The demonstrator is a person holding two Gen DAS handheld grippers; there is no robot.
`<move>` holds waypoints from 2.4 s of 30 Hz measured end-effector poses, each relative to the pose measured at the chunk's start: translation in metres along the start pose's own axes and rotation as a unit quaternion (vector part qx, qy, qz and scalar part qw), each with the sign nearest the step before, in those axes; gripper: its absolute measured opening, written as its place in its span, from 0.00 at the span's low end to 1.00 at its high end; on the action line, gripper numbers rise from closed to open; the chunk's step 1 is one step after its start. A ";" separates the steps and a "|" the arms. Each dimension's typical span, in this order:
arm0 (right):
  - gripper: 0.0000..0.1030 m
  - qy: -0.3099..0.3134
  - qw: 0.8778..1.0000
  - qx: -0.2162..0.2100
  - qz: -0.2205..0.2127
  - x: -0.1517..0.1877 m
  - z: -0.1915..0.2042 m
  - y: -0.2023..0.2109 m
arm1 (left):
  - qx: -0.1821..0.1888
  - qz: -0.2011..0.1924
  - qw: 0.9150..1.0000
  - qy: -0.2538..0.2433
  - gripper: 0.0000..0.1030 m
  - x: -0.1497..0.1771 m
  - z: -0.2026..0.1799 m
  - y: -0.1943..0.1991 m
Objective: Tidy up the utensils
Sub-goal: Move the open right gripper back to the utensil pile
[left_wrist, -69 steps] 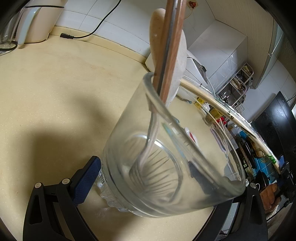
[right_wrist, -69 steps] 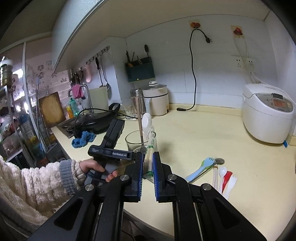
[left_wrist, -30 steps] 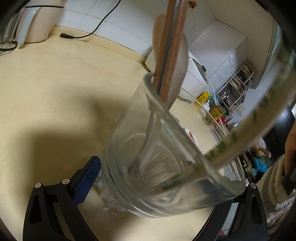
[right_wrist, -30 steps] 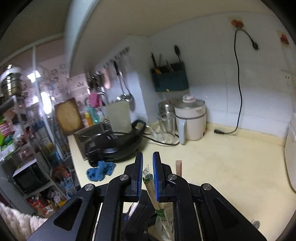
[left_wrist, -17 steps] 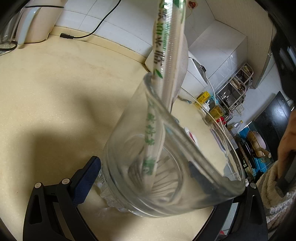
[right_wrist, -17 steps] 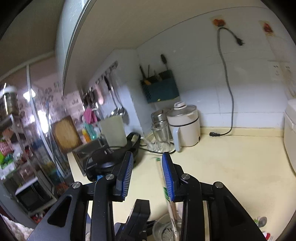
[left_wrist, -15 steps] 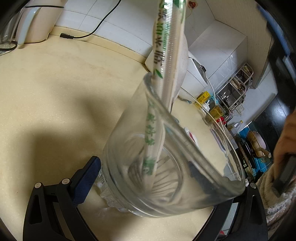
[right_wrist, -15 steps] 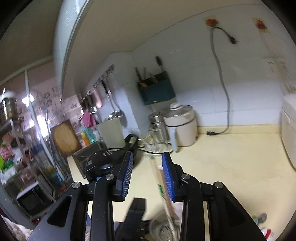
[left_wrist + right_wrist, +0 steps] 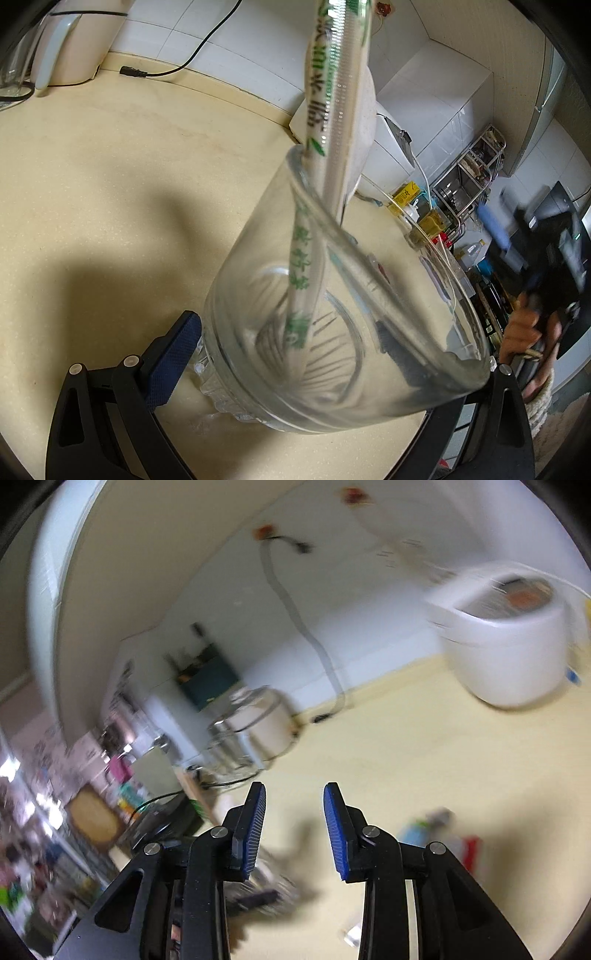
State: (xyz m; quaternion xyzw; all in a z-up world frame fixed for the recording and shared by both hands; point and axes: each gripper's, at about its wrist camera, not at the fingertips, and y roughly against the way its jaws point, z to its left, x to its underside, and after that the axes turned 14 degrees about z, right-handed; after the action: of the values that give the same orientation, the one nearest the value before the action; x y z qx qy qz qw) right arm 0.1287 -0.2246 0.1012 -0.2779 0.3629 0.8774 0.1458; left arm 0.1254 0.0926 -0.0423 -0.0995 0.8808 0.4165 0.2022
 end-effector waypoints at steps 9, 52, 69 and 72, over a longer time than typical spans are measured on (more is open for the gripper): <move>0.32 -0.083 0.995 0.007 0.049 0.035 -0.067 0.020 | 0.000 0.000 1.000 0.000 0.96 0.000 0.000 0.000; 0.32 0.173 0.926 0.270 0.198 0.056 0.011 -0.127 | 0.000 0.000 1.000 0.000 0.96 0.000 0.000 0.000; 0.31 0.101 0.927 0.315 0.178 0.064 -0.030 -0.074 | 0.000 0.000 1.000 0.000 0.96 0.000 0.000 0.000; 0.31 0.090 0.952 0.242 0.162 0.053 -0.020 -0.065 | 0.000 0.000 1.000 0.000 0.96 0.000 0.000 0.000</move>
State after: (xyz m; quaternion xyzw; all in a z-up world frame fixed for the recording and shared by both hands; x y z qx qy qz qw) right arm 0.1239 -0.1905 0.0220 -0.2496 0.6165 0.7461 0.0311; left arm 0.1256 0.0929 -0.0419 -0.0991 0.8809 0.4165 0.2020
